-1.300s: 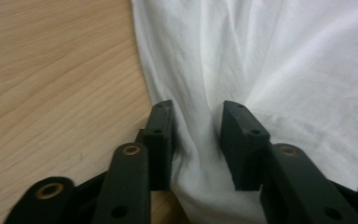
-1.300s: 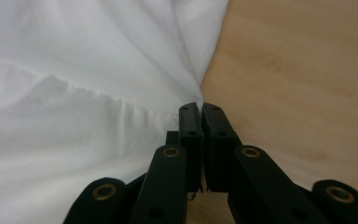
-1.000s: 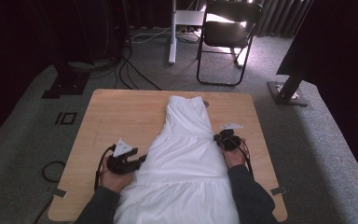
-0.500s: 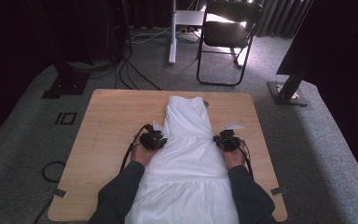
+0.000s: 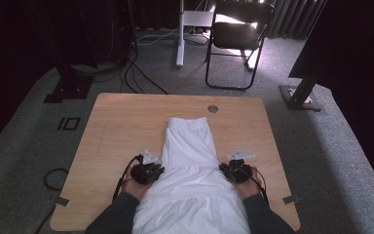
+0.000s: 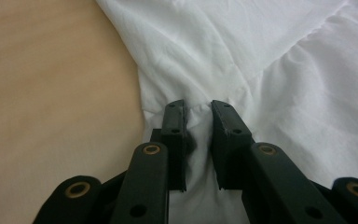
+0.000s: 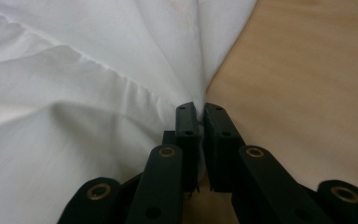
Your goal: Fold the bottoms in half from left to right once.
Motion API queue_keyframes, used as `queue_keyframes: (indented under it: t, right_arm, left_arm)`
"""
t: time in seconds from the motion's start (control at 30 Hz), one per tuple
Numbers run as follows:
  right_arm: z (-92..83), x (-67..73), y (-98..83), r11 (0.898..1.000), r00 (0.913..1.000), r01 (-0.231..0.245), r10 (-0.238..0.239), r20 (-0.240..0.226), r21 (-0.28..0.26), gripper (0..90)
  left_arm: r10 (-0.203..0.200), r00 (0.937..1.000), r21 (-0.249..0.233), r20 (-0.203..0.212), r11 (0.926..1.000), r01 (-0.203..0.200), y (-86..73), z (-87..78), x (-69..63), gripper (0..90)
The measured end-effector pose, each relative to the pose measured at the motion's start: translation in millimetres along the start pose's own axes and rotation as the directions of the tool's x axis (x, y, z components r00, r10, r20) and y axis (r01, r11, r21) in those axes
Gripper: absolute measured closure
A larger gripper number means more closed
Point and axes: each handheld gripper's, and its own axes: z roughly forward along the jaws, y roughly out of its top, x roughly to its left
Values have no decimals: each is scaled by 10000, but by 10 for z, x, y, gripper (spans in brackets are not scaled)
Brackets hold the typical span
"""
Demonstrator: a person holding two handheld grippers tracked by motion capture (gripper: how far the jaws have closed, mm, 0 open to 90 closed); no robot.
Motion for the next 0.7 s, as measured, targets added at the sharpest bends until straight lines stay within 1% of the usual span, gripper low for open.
queue_keyframes:
  t: [0.03,0.07,0.1,0.13,0.17,0.23,0.3,0.33,0.37,0.4,0.43,0.47,0.5,0.53,0.57,0.67,0.7]
  right_arm:
    - [-39,49,-36,9999,9999,138,-138,-31,81,841]
    - [-71,89,-59,9995,9996,262,-261,-65,188,829]
    - [-96,118,-67,9988,9992,374,-370,-124,314,799]
    - [-116,136,-64,9981,9986,510,-505,-134,359,759]
    - [-138,140,-44,9978,9980,618,-616,-115,234,718]
    - [-182,102,56,9982,9987,508,-509,-35,-309,645]
    - [-208,52,235,9966,9994,330,-333,-29,-752,625]
    - [-206,38,345,9948,9993,363,-371,-75,-952,622]
    - [-188,30,461,9924,9987,498,-507,-50,-1121,622]
    - [-158,27,582,9905,9978,641,-653,-58,-1218,623]
    - [-112,24,700,9890,9969,685,-728,-282,-1310,629]
    - [-60,18,811,9886,9962,479,-578,-657,-1425,628]
    - [0,20,915,9874,9950,295,-440,-899,-1557,616]
    - [74,28,1013,9867,9931,292,-468,-1074,-1598,590]
    - [160,38,1098,9873,9923,269,-453,-1152,-1563,567]
    - [449,50,1270,9941,9873,-163,-9,-1587,-1075,523]
    - [538,46,1297,9952,9831,-294,120,-1825,-933,513]
  left_arm:
    - [22,10000,5,18,10000,-22,-37,-35,-20,767]
    - [155,9999,22,-22,9999,-155,-58,-56,-42,762]
    - [311,9995,31,-98,9995,-310,-67,-65,-55,757]
    - [330,9994,15,-114,9995,-329,-66,-62,-57,753]
    - [300,9995,8,-83,9995,-300,-61,-56,-51,746]
    - [321,9994,-21,-90,9995,-322,-54,-44,-44,736]
    - [368,9992,-77,-128,9993,-369,-54,-36,-44,732]
    - [359,9993,-99,-111,9993,-360,-55,-34,-42,729]
    - [340,9994,-119,-107,9993,-341,-57,-34,-41,728]
    - [327,9994,-151,-103,9993,-329,-61,-33,-43,727]
    - [340,9994,-183,-104,9992,-342,-65,-33,-41,725]
    - [303,9995,-214,-93,9993,-305,-69,-32,-42,724]
    - [311,9995,-234,-95,9992,-313,-71,-32,-43,723]
    - [333,9994,-247,-108,9991,-336,-74,-31,-44,721]
    - [338,9994,-281,-124,9990,-342,-76,-30,-45,715]
    - [334,9994,-292,-125,9990,-338,-78,-29,-46,711]
    - [336,9994,-296,-120,9990,-339,-79,-30,-45,711]
